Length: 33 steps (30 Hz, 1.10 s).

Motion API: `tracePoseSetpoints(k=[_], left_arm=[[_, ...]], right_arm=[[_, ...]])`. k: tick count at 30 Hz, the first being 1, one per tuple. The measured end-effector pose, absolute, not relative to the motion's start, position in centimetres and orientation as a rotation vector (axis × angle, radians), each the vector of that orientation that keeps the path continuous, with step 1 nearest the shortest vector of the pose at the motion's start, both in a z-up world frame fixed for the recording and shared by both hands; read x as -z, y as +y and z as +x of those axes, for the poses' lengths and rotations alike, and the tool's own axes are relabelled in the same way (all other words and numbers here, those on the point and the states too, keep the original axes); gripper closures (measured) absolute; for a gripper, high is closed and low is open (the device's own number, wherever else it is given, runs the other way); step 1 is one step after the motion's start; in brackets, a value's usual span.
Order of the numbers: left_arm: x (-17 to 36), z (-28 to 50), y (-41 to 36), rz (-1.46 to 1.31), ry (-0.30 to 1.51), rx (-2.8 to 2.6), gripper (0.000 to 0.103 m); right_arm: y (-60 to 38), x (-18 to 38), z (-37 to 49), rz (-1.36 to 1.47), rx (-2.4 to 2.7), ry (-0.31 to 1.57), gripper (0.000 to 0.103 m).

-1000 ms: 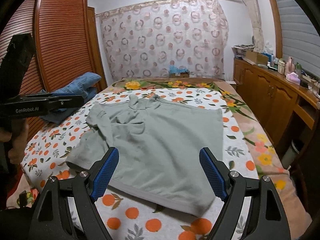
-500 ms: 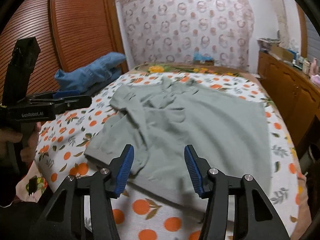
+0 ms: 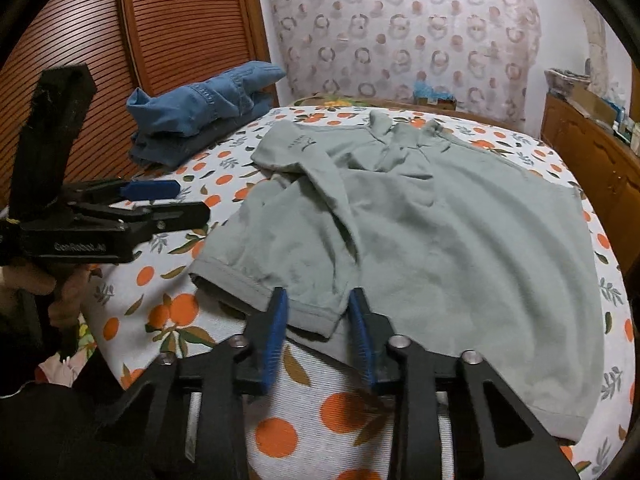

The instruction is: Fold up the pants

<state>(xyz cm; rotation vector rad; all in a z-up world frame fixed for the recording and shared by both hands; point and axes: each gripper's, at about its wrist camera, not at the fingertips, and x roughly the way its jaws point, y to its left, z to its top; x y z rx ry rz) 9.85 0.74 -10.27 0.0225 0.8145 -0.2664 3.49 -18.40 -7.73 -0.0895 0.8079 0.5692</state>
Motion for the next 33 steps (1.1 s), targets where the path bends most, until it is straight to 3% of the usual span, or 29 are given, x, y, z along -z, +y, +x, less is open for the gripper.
tracePoseSetpoints(k=[1, 6, 33], left_arm=[[10.3, 9.9, 0.7, 0.023, 0.816, 0.266, 0.024], [10.1, 9.8, 0.5, 0.031, 0.810, 0.269, 0.024], [6.8, 10.1, -5.2, 0.110, 0.748, 0.372, 0.024]], right_arm=[[-18.5, 7.7, 3.5, -0.088, -0.572, 0.806, 0.089], [-19.2, 6.6, 3.1, -0.062, -0.578, 0.754, 0.094], [-26.0, 0.9, -2.2, -0.096, -0.371, 0.549, 0.095]])
